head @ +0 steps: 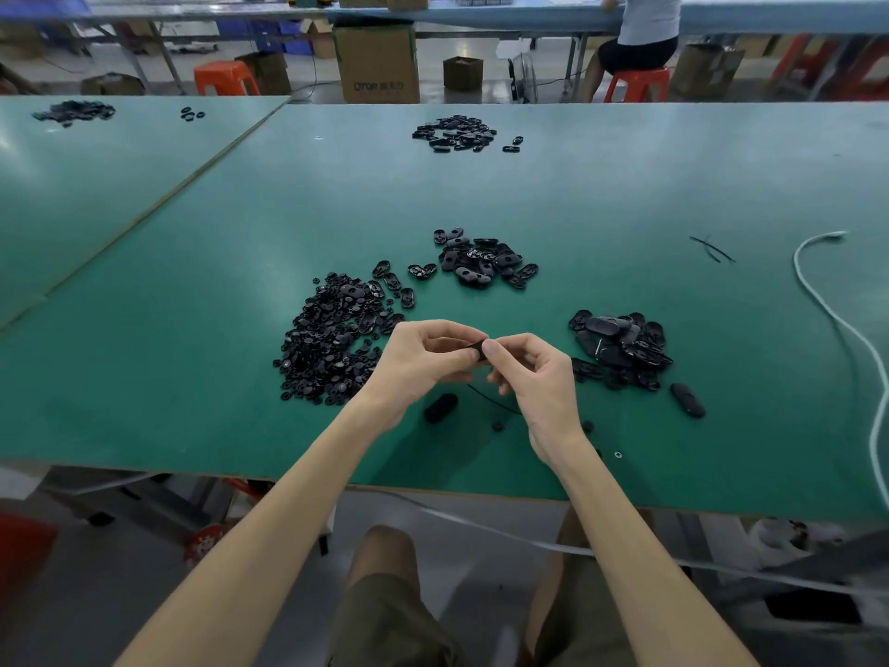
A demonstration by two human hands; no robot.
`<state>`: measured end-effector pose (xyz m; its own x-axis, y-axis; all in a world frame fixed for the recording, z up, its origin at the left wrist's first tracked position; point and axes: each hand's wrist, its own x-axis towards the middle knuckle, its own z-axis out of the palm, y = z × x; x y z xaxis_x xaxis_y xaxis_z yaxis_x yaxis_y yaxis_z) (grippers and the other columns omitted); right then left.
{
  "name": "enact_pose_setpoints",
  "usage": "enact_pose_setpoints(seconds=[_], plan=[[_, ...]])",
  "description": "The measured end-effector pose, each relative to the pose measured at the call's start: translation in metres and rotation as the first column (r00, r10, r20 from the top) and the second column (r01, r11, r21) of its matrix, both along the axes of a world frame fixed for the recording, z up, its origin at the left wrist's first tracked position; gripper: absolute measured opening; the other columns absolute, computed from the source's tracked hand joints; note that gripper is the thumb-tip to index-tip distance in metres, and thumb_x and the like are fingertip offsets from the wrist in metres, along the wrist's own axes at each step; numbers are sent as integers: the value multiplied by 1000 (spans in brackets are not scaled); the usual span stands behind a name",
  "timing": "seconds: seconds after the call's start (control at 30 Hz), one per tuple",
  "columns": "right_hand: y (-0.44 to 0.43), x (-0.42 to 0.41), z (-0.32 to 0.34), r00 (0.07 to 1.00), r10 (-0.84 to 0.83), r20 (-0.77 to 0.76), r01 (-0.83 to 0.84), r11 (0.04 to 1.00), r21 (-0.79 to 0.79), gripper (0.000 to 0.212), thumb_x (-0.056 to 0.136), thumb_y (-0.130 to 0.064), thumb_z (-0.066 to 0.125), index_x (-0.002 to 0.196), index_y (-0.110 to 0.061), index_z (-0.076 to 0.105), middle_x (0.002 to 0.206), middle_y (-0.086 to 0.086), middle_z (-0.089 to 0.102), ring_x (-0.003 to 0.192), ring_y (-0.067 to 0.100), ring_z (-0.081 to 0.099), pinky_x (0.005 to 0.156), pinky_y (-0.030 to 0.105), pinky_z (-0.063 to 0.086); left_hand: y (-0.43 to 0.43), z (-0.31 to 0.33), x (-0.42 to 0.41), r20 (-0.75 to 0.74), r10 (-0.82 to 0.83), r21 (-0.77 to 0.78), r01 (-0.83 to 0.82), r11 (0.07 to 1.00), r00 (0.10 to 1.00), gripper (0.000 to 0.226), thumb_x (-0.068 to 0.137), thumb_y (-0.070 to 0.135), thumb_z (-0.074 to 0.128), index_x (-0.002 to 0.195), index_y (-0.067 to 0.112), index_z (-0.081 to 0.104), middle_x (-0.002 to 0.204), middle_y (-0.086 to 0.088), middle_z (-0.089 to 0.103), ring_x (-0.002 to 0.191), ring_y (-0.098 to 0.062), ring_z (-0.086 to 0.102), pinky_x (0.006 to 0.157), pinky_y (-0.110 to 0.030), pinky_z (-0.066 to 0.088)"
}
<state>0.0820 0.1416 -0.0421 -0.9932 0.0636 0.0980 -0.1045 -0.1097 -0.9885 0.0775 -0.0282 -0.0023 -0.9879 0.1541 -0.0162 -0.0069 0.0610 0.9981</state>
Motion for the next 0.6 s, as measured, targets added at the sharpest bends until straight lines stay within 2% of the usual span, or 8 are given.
enact_pose_setpoints(seconds=[0.13, 0.27, 0.37, 0.47, 0.6], plan=[[-1, 0, 0, 1000, -1, -6, 1, 1000, -6, 7, 94, -15, 77, 90, -10, 74, 75, 0, 73, 65, 11, 64, 57, 22, 49, 6, 0, 1, -35, 46, -12, -47, 999, 998, 15, 91, -5, 71, 105, -2, 76, 96, -18, 78, 85, -26, 75, 87, -41, 63], [-1, 0, 0, 1000, 11, 0, -11, 1000, -6, 8, 94, -15, 77, 90, -10, 74, 74, 0, 73, 66, 12, 62, 59, 24, 49, 10, 0, 1, -70, 91, -95, -97, 991, 993, 21, 88, -8, 68, 98, 6, 80, 89, -11, 79, 80, -22, 74, 88, -41, 62], [-1, 0, 0, 1000, 13, 7, -13, 1000, 1, 8, 94, -15, 78, 89, -10, 74, 73, -1, 73, 65, 11, 62, 60, 23, 49, 13, 0, 1, -97, 117, -156, -132, 979, 988, 21, 81, 1, 70, 93, 13, 82, 85, -6, 80, 79, -21, 74, 89, -45, 62], [-1, -1, 0, 1000, 6, 13, -6, 1000, 8, 8, 94, -13, 77, 89, -8, 74, 72, -3, 73, 64, 10, 63, 59, 23, 49, 16, 0, 1, -116, 139, -193, -160, 968, 983, 24, 71, 17, 68, 90, 16, 82, 81, -4, 79, 77, -22, 73, 84, -42, 60], [-2, -1, 1, 1000, -2, 16, 2, 1000, 11, 8, 93, -13, 78, 88, -8, 74, 71, -3, 72, 62, 9, 62, 58, 21, 49, 17, -1, -1, -127, 135, -209, -160, 965, 983, 20, 74, 13, 70, 89, 16, 82, 80, -3, 79, 74, -17, 71, 80, -38, 59]])
